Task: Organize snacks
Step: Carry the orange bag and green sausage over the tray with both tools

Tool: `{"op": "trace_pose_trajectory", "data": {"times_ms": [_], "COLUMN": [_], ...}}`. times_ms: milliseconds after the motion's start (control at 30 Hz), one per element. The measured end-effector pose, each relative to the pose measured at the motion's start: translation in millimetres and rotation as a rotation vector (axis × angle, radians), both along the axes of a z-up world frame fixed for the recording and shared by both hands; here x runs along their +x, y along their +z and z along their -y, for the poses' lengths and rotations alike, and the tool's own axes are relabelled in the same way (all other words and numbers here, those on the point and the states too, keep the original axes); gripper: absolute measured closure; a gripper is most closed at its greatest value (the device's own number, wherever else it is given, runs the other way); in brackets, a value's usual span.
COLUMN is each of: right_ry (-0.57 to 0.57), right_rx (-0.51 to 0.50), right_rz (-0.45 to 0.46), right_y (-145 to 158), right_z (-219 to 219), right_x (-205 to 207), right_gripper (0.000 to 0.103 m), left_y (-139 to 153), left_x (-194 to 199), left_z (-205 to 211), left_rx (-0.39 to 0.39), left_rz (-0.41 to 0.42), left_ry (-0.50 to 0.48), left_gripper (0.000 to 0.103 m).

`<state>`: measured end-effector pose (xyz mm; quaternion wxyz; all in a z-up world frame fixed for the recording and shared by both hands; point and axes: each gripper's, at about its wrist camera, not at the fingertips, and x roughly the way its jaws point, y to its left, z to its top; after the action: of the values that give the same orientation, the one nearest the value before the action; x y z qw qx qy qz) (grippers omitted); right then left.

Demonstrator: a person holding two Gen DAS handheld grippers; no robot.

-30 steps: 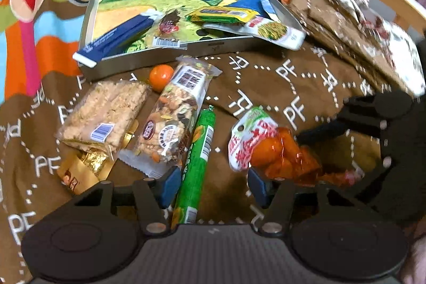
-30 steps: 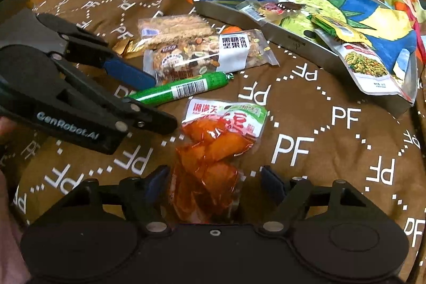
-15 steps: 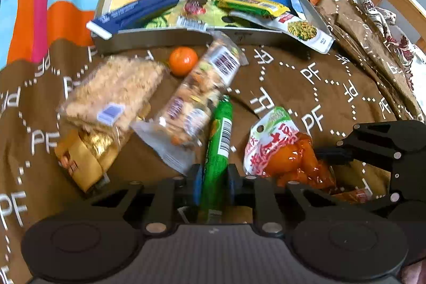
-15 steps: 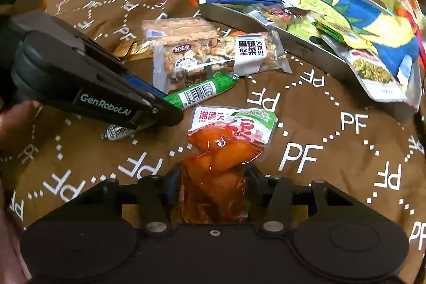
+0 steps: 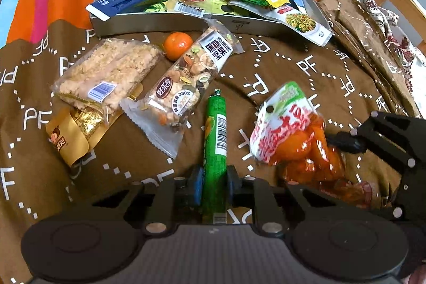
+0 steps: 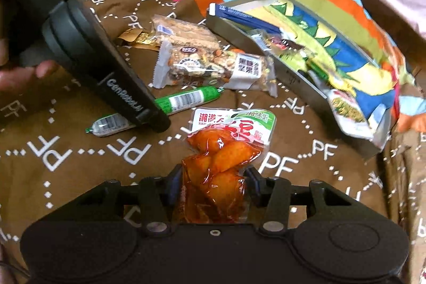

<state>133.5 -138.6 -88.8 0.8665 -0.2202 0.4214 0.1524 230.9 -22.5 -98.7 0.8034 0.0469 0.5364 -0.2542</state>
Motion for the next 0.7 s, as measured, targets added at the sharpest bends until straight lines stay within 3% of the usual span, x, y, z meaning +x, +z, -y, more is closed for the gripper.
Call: {"op": "trace_pose_trajectory", "data": {"times_ms": [267, 533, 700], "right_ry": [-0.061, -0.102, -0.158], "right_rx": [-0.023, -0.042, -0.003], "right_rz": [0.094, 0.197, 0.247], "right_y": [7.4, 21.4, 33.1], "right_z": [11.3, 20.2, 32.6], "right_x": [4.7, 5.6, 13.2], "right_gripper": [0.053, 0.053, 0.053], "left_y": [12.7, 39.3, 46.1], "left_x": [-12.0, -32.0, -24.2], "left_z": [-1.8, -6.1, -8.2], "left_rx": [-0.030, -0.133, -0.161], "left_rz": [-0.013, 0.086, 0.119], "left_ry": [0.030, 0.070, 0.130], "left_gripper": [0.084, 0.084, 0.084]}}
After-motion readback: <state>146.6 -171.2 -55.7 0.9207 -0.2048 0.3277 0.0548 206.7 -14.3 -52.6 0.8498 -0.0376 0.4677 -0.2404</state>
